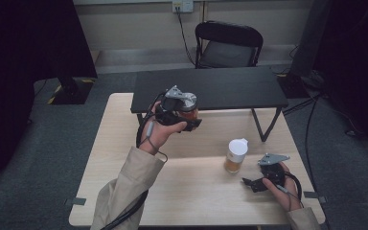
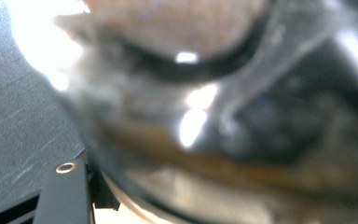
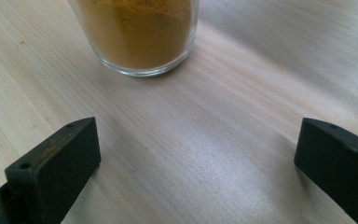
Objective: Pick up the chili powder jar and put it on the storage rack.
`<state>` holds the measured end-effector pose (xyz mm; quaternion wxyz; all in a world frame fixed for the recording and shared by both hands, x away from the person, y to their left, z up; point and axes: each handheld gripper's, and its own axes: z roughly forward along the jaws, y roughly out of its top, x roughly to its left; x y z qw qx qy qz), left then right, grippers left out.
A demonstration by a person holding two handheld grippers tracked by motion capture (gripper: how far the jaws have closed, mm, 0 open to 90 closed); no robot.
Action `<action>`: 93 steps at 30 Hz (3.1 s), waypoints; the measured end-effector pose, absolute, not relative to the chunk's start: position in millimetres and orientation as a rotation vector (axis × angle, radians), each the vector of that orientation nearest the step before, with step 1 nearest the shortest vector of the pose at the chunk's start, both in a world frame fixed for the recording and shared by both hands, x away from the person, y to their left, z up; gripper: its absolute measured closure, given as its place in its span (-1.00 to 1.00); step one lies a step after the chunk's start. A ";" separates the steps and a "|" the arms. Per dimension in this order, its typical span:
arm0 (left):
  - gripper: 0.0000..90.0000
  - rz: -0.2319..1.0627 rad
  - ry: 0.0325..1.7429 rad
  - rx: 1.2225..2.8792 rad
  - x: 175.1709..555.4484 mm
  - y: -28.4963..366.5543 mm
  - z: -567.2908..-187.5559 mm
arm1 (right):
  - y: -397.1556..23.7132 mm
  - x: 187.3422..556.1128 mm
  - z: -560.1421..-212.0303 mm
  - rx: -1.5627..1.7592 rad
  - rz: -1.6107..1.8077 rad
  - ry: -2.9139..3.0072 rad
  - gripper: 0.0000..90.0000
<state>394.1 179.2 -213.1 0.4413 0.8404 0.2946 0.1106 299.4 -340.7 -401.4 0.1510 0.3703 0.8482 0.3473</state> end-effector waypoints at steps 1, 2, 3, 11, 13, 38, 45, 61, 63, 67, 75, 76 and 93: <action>-0.32 0.275 0.734 2.087 394.5 178.1 -211.9 | -340.6 299.4 -401.4 1.063 0.997 2.435 -1.00; -0.32 0.279 0.731 2.087 395.0 177.3 -211.0 | -340.6 299.4 -401.4 1.063 0.997 2.435 -1.00; -0.32 0.278 0.734 2.083 395.7 176.9 -210.4 | -340.6 299.4 -401.4 1.063 0.997 2.435 -1.00; -0.32 0.290 0.746 2.083 402.6 171.1 -202.0 | -340.6 299.4 -401.4 1.063 0.997 2.435 -1.00; -0.32 0.294 0.748 2.079 404.8 170.1 -200.2 | -340.6 299.4 -401.4 1.063 0.997 2.435 -1.00; -0.32 0.321 0.823 2.075 431.9 162.0 -197.4 | -340.6 299.4 -401.4 1.063 0.997 2.435 -1.00; -0.32 0.348 0.845 2.080 438.1 155.8 -196.6 | -340.7 299.4 -401.5 1.063 0.998 2.435 -1.00; -0.33 0.399 0.930 2.028 448.0 153.3 -201.6 | -340.6 299.5 -401.4 1.064 0.997 2.436 -1.00; -0.33 0.405 0.939 2.020 448.9 153.7 -202.7 | -340.6 299.5 -401.4 1.064 0.997 2.436 -1.00; -0.33 0.412 0.943 2.016 449.7 153.7 -203.4 | -340.7 299.5 -401.4 1.063 0.997 2.436 -1.00; -0.33 0.423 0.945 2.015 448.3 152.8 -203.8 | -340.7 299.5 -401.4 1.063 0.997 2.436 -1.00; -0.33 0.420 0.945 2.013 448.6 153.3 -204.0 | -340.7 299.5 -401.4 1.063 0.997 2.436 -1.00; -0.98 0.447 1.031 1.954 431.8 158.9 -197.4 | -340.7 299.5 -401.4 1.064 0.997 2.436 -1.00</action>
